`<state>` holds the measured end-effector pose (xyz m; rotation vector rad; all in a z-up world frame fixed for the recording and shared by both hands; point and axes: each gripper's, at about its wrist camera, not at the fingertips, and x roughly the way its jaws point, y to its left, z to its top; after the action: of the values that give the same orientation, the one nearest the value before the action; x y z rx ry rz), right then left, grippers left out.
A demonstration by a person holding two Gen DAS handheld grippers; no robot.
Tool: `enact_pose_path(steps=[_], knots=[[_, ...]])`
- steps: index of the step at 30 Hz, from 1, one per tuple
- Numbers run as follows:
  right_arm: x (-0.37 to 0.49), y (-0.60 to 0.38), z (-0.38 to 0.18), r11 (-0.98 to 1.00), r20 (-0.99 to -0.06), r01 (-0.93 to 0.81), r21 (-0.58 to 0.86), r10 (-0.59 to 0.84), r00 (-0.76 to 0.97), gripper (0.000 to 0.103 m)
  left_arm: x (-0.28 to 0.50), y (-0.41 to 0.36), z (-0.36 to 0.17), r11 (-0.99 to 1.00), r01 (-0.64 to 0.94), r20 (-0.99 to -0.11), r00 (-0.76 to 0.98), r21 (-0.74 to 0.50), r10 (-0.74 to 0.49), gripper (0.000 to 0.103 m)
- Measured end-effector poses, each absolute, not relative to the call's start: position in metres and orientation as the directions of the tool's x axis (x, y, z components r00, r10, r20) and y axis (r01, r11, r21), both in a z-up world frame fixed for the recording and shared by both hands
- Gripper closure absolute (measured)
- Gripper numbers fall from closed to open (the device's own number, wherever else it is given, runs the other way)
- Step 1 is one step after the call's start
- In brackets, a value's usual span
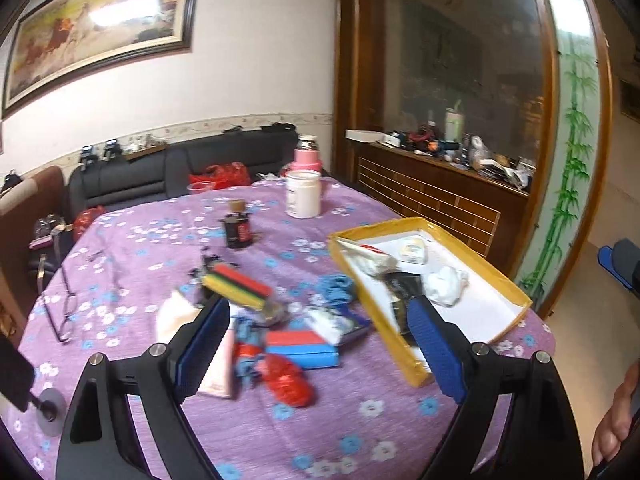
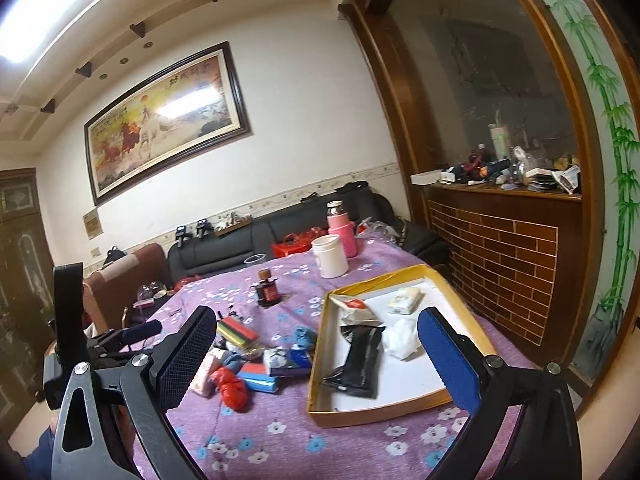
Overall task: Organize soft objects
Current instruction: 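Withdraw both grippers from the tray toward the remaining pile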
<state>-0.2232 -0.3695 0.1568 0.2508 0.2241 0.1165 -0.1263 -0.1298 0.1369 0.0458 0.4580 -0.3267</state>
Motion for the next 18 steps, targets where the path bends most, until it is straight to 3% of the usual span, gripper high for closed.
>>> enact_pose_path(steps=[10, 18], knots=[[-0.198, -0.345, 0.143, 0.960, -0.267, -0.138, 0.242, 0.203, 0.942, 0.001, -0.114, -0.066, 0.127, 0.978, 0.202, -0.463, 0.863, -0.051, -0.202, 0.009], [-0.174, -0.330, 0.131, 0.952, -0.315, -0.172, 0.254, 0.250, 0.915, 0.001, -0.092, -0.010, 0.101, 0.986, 0.095, -0.546, 0.823, -0.134, -0.153, 0.009]])
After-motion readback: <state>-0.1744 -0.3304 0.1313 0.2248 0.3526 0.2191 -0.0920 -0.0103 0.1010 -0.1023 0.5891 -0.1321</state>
